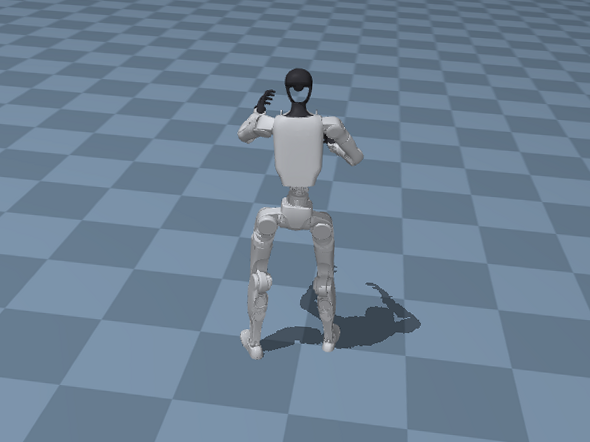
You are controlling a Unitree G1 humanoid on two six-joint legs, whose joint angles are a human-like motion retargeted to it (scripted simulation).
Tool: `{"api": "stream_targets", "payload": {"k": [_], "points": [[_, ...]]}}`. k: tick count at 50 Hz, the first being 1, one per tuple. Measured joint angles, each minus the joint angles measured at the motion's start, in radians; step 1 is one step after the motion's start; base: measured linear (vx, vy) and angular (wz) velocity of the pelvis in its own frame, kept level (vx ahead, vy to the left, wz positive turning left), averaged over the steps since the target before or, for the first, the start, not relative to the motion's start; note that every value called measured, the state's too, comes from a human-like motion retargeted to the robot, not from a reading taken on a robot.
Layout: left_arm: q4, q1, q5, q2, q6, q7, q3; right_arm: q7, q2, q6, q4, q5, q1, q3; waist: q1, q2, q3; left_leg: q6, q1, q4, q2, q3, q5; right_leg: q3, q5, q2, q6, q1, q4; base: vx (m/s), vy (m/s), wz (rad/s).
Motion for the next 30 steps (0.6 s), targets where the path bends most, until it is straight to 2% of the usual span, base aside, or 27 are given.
{"api": "stream_targets", "payload": {"k": [5, 8, 10, 12, 15, 17, 23, 25, 30], "points": [[0.052, 0.289, -0.343, -0.159, 0.005, -0.082, 0.179, 0.021, 0.063, 0.059, 0.147, 0.069, -0.01, 0.05, 0.115, -0.038, 0.021, -0.029, -0.008, -0.023, -0.014, -0.044, 0.01, -0.054, -0.021, -0.014, -0.029, 0.015, 0.005, -0.02, 0.14, 0.48], [0.11, 0.435, -0.426, -0.236, -0.007, -0.063, 0.244, 0.018, 0.088, 0.064, 0.186, 0.076, -0.007, 0.062, 0.183, -0.052, 0.029, -0.044, -0.018, -0.031, -0.017, -0.079, 0.015, -0.121, -0.047, -0.024, -0.038, 0.027, 0.015, 0.03, 0.14, 0.61], [0.142, 0.538, -0.454, -0.269, -0.076, -0.043, 0.256, 0.05, 0.102, 0.012, 0.2, 0.007, 0.001, 0.066, 0.224, -0.054, 0.026, -0.071, -0.034, 0.001, -0.002, -0.116, -0.002, -0.197, -0.07, -0.026, -0.045, 0.048, 0.037, 0.07, 0.13, 0.74], [0.165, 0.63, -0.491, -0.294, -0.108, -0.026, 0.266, 0.051, 0.118, -0.015, 0.203, -0.029, 0.004, 0.065, 0.277, -0.063, 0.018, -0.084, -0.039, -0.007, -0.002, -0.142, -0.002, -0.288, -0.069, -0.038, -0.048, 0.064, 0.06, 0.09, 0.12, 0.66], [0.178, 0.764, -0.58, -0.322, -0.128, -0.028, 0.297, 0.034, 0.152, -0.03, 0.212, -0.055, -0.009, 0.066, 0.359, -0.075, 0.005, -0.093, -0.042, -0.027, -0.005, -0.18, 0.0, -0.406, -0.048, -0.058, -0.062, 0.09, 0.106, 0.1, 0.11, 0.62], [0.179, 0.845, -0.657, -0.334, -0.136, -0.044, 0.335, 0.03, 0.18, -0.033, 0.217, -0.062, -0.02, 0.073, 0.417, -0.083, -0.005, -0.098, -0.039, -0.043, -0.008, -0.207, 0.002, -0.428, -0.036, -0.065, -0.078, 0.102, 0.141, 0.12, 0.1, 0.69], [0.182, 0.997, -0.857, -0.333, -0.179, -0.067, 0.529, 0.02, 0.253, -0.035, 0.222, -0.064, -0.061, 0.122, 0.581, -0.102, -0.021, -0.105, -0.031, -0.081, -0.023, -0.315, 0.01, -0.367, -0.032, -0.067, -0.127, 0.119, 0.214, 0.12, 0.08, 0.92], [0.181, 1.013, -0.917, -0.325, -0.2, -0.063, 0.606, 0.009, 0.273, -0.037, 0.219, -0.059, -0.078, 0.146, 0.629, -0.109, -0.021, -0.083, -0.031, -0.092, -0.037, -0.352, 0.014, -0.338, -0.029, -0.072, -0.14, 0.122, 0.235, 0.12, 0.05, 1.15], [0.148, 1.017, -0.998, -0.29, -0.287, -0.046, 0.795, 0.052, 0.322, -0.029, 0.219, -0.063, -0.149, 0.229, 0.707, -0.107, -0.038, -0.091, -0.028, -0.114, -0.049, -0.47, 0.022, -0.223, -0.02, -0.061, -0.153, 0.124, 0.311, 0.11, 0.03, 1.29]]}}
